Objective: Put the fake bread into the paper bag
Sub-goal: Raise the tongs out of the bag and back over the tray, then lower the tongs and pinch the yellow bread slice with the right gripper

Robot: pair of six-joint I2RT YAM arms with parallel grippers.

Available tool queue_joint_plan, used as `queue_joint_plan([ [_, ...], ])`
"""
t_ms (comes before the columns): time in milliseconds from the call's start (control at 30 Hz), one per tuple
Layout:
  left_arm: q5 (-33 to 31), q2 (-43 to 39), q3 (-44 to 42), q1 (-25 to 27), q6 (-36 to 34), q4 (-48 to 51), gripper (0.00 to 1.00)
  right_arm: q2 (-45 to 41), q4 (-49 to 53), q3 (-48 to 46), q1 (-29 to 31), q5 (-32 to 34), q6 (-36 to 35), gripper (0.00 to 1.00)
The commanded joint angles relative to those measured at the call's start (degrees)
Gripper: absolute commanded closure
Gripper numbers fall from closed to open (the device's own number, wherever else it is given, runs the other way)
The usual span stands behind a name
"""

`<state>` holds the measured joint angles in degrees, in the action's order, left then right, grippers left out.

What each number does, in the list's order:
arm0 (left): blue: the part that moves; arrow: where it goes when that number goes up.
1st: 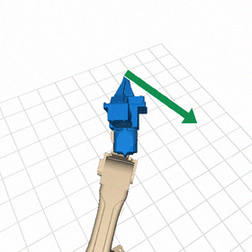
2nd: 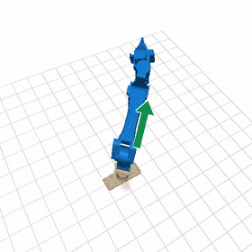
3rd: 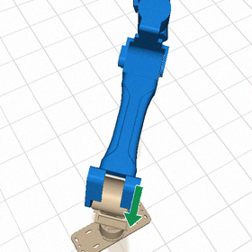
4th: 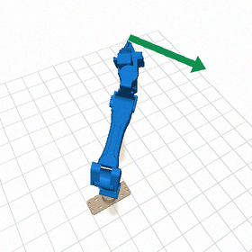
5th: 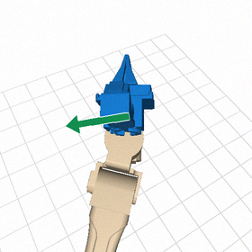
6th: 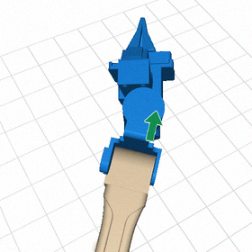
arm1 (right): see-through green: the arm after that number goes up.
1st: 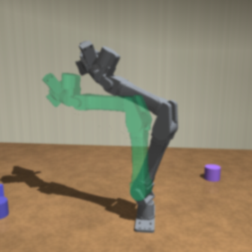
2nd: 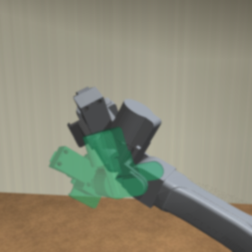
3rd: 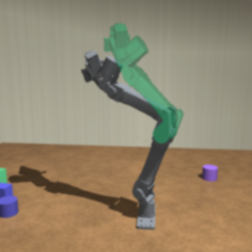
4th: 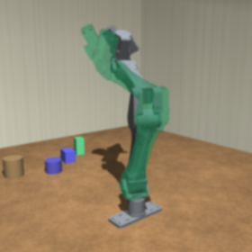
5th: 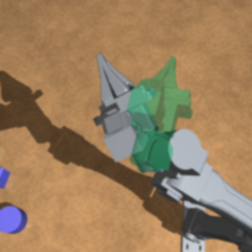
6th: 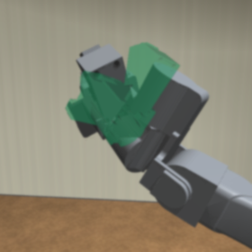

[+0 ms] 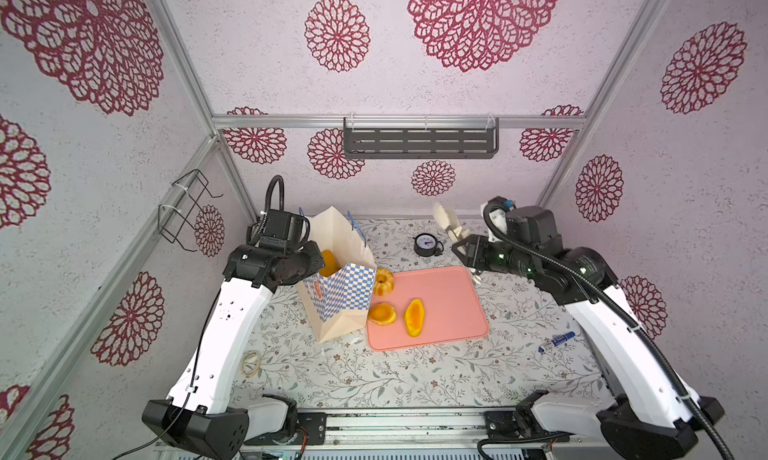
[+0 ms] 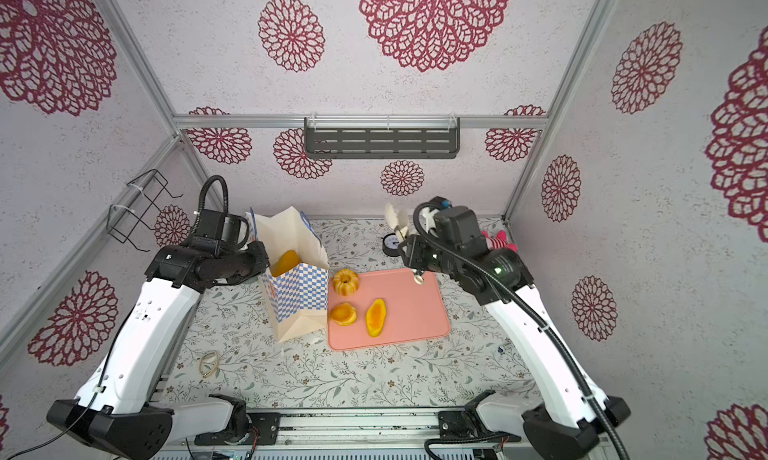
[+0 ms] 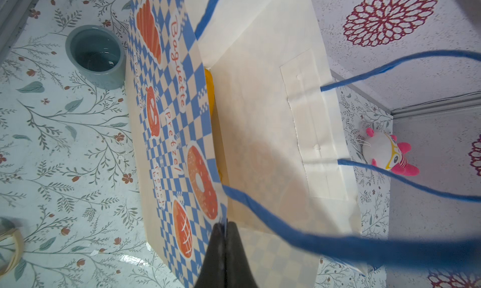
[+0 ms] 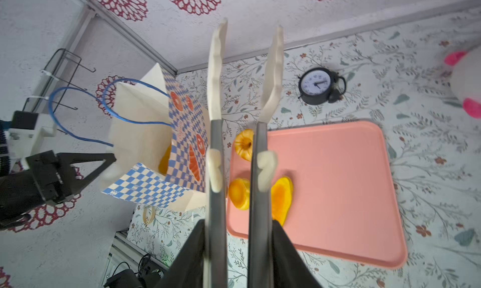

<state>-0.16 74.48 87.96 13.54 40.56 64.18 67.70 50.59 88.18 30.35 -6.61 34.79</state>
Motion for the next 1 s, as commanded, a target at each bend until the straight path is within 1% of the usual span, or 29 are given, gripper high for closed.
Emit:
queue_joint_plan([
  [0, 1.08, -0.56, -0.18, -0.37, -0.50, -2.09, 1.00, -3.50, -3.40, -8.84, -1.67, -5.43, 4.70, 0.64],
  [200, 1.58, -0.04, -0.25, -0.28, -0.52, -2.19, 1.00, -7.79, -8.45, -24.74, -1.92, -13.39, 9.90, 0.65],
  [367, 1.74, -0.03, -0.64, -0.14, -0.36, -2.35, 1.00, -8.91, -12.48, -31.77, -1.90, -17.78, 12.47, 0.61],
  [633, 1.20, -0.65, -1.48, -0.07, -0.06, -2.56, 1.00, -8.67, -12.25, -35.48, -1.79, -19.69, 11.57, 0.54],
  [967, 0.78, -0.30, -1.17, -0.07, 0.01, -3.01, 1.00, -7.06, -15.93, -39.81, -0.73, -22.04, 12.23, 0.54],
])
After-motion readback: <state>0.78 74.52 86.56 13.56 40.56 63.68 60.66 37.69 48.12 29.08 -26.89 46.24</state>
